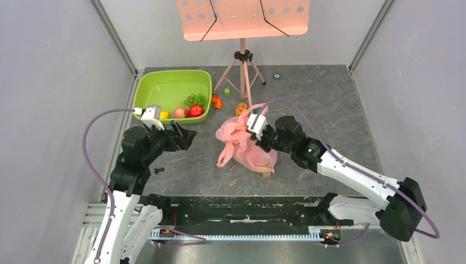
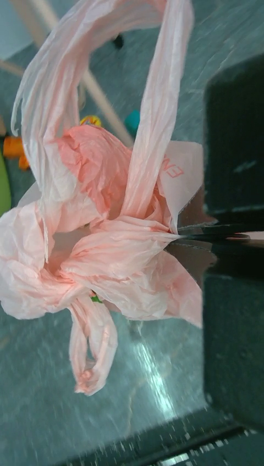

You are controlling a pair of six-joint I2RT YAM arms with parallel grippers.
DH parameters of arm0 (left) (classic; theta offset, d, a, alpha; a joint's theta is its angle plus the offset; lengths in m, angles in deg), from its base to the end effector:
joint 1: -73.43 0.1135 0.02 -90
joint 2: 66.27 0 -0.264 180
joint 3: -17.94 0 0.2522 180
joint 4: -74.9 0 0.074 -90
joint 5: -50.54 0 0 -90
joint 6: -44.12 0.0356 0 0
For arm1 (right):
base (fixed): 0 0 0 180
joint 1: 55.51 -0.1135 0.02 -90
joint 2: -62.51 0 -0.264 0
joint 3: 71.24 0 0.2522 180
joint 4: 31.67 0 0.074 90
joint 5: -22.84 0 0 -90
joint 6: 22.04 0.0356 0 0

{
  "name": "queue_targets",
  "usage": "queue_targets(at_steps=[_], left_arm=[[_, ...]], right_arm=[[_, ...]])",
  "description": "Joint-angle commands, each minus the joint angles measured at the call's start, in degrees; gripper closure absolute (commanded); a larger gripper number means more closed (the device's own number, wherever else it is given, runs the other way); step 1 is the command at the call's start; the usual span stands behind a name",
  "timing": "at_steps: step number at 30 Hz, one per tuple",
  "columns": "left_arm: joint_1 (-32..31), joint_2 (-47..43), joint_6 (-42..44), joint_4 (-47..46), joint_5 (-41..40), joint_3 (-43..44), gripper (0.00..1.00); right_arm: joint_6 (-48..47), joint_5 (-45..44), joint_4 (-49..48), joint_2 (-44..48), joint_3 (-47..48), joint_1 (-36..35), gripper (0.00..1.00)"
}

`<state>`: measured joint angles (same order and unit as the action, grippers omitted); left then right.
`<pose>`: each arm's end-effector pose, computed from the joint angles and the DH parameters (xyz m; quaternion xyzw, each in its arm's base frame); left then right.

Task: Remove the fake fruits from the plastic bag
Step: Move the plastic bag to the center of the board, then untie the plastic bag at the center of the board.

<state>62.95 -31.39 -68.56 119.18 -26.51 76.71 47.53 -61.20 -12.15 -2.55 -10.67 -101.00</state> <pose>0.1322 -0.0326 0.3287 -0.0227 0.8181 -0.2506 0.5171 0.1797 0.1880 0.2886 -0.4794 0.6874 0.1605 0.5214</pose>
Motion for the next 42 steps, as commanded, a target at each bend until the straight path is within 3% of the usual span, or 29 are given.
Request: queue_targets(at_steps=[1,7,12,19,30,42], left_arm=[[-2.00,-4.08,3.39,-9.20,8.04,-1.86,0.00],[-5.57,-11.00,8.59,-16.98,18.18,-7.70,0.01],[-11.68,-14.60,18.89,-15.06,20.27,-8.84,0.04],[-19.89,-16.15,33.11,-8.45,13.43,-7.64,0.03],[-28.68,-5.60,45.55,-7.69,4.99,-4.28,0.02],[-52.23,0.40,55.16,-9.34,-17.06,-5.99,0.01]], right_arm=[[-2.06,15.55,2.41,2.86,2.48,0.05,1.00],[-5.04,20.78,4.32,4.13,1.10,0.14,1.00],[-7.71,26.56,11.48,1.22,5.26,1.87,1.00],[-7.14,35.39,17.08,-3.52,9.85,7.29,1.00],[-7.89,40.89,22.46,-9.41,13.90,7.61,1.00],[-8.81,42.85,23.76,-10.59,14.25,7.61,1.00]])
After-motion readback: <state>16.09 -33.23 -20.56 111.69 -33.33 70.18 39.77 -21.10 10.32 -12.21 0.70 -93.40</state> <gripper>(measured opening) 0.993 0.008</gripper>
